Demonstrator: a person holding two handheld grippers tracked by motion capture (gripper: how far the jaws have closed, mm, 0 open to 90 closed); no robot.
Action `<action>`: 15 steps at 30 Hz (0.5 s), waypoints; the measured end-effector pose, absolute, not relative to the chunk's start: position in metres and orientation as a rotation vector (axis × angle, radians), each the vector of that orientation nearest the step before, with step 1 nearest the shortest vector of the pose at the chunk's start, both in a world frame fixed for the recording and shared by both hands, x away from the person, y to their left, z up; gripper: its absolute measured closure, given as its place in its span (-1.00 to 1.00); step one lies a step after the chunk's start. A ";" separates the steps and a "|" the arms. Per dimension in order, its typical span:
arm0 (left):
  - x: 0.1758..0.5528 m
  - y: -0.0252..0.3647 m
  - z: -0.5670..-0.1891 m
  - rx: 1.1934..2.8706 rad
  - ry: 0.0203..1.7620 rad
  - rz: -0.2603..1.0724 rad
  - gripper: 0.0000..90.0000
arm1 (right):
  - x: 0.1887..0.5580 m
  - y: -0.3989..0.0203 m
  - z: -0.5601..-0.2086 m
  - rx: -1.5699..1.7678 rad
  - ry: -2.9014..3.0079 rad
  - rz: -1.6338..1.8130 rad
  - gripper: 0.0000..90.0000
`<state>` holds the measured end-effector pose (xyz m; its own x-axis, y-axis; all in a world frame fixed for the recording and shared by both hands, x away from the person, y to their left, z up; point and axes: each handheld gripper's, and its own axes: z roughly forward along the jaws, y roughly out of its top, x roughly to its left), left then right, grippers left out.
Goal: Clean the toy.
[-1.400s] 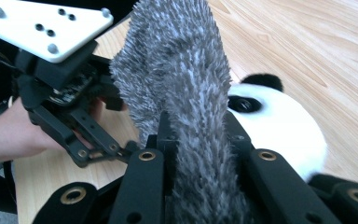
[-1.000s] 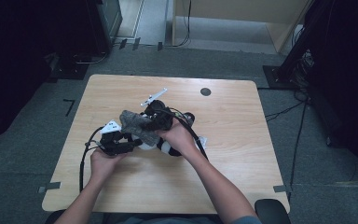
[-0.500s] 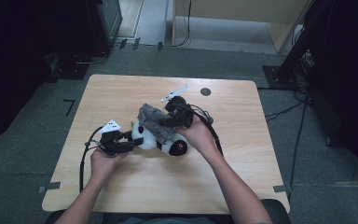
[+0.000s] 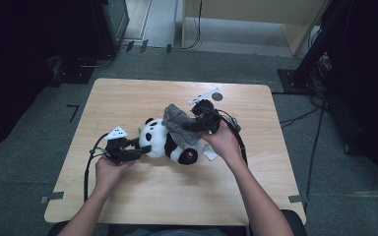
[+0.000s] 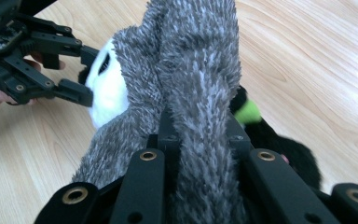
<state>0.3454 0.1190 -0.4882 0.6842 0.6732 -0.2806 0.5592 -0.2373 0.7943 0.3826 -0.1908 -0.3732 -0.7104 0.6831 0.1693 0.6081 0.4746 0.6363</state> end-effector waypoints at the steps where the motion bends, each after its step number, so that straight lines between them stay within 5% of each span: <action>1: 0.346 0.119 -0.488 1.916 0.960 0.145 -0.07 | 0.382 -0.194 -0.374 1.154 2.601 1.064 0.68; 15: 0.345 0.119 -0.489 1.907 0.965 0.144 -0.07 | 0.368 -0.206 -0.349 1.135 2.550 1.234 0.68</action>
<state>0.3453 0.1189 -0.4891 0.6805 0.6744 -0.2866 0.5611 -0.2280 0.7957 0.3678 -0.2058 -0.3487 -0.7201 0.6562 0.2253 0.5838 0.3976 0.7079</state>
